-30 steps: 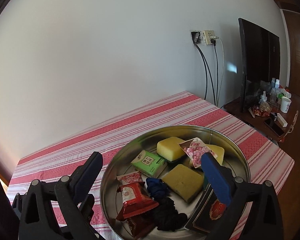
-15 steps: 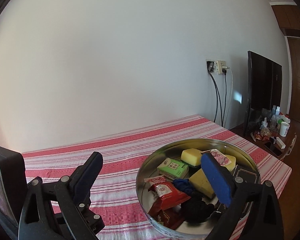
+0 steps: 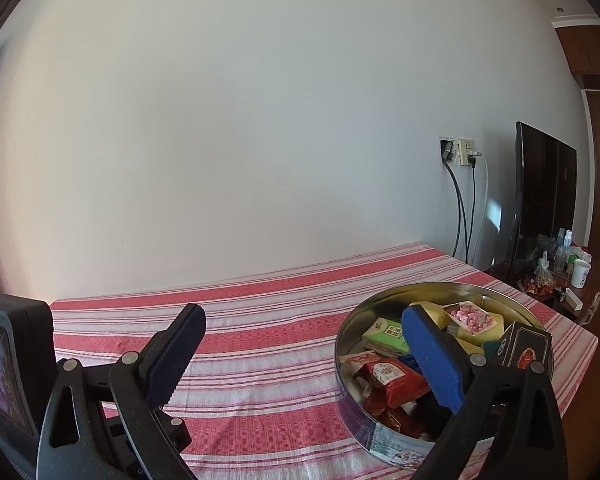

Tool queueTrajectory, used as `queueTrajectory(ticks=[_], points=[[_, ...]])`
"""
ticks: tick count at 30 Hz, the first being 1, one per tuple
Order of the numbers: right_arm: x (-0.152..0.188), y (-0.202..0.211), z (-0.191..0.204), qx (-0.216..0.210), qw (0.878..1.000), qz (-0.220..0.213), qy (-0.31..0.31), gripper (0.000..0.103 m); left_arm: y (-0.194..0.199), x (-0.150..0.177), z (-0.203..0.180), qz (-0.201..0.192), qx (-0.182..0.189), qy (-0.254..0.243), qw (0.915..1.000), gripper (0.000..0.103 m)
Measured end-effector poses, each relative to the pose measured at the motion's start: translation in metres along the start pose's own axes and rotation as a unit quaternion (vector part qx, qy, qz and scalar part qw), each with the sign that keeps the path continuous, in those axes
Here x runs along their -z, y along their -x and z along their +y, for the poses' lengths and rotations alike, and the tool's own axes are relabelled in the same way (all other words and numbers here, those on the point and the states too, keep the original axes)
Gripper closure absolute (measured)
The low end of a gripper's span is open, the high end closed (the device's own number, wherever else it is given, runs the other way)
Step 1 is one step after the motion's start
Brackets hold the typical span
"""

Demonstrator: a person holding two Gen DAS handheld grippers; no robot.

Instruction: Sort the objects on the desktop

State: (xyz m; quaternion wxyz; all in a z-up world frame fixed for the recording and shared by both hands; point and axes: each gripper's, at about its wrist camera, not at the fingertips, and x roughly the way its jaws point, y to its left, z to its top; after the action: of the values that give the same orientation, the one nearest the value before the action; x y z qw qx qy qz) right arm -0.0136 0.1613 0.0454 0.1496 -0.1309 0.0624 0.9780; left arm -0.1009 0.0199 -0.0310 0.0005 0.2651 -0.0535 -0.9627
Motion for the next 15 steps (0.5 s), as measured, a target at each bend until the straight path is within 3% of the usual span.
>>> queueTrajectory(ticks=[7,15], points=[[0.003,0.003,0.014,-0.009,1.000,-0.007,0.010,0.003,-0.003,0.001,0.020,0.002,-0.014,0.023,0.9996,0.000],[0.002,0.007,0.002,0.015,1.000,-0.011,0.004,0.003,0.005,-0.003,0.014,0.000,0.017,0.021,0.9996,0.001]])
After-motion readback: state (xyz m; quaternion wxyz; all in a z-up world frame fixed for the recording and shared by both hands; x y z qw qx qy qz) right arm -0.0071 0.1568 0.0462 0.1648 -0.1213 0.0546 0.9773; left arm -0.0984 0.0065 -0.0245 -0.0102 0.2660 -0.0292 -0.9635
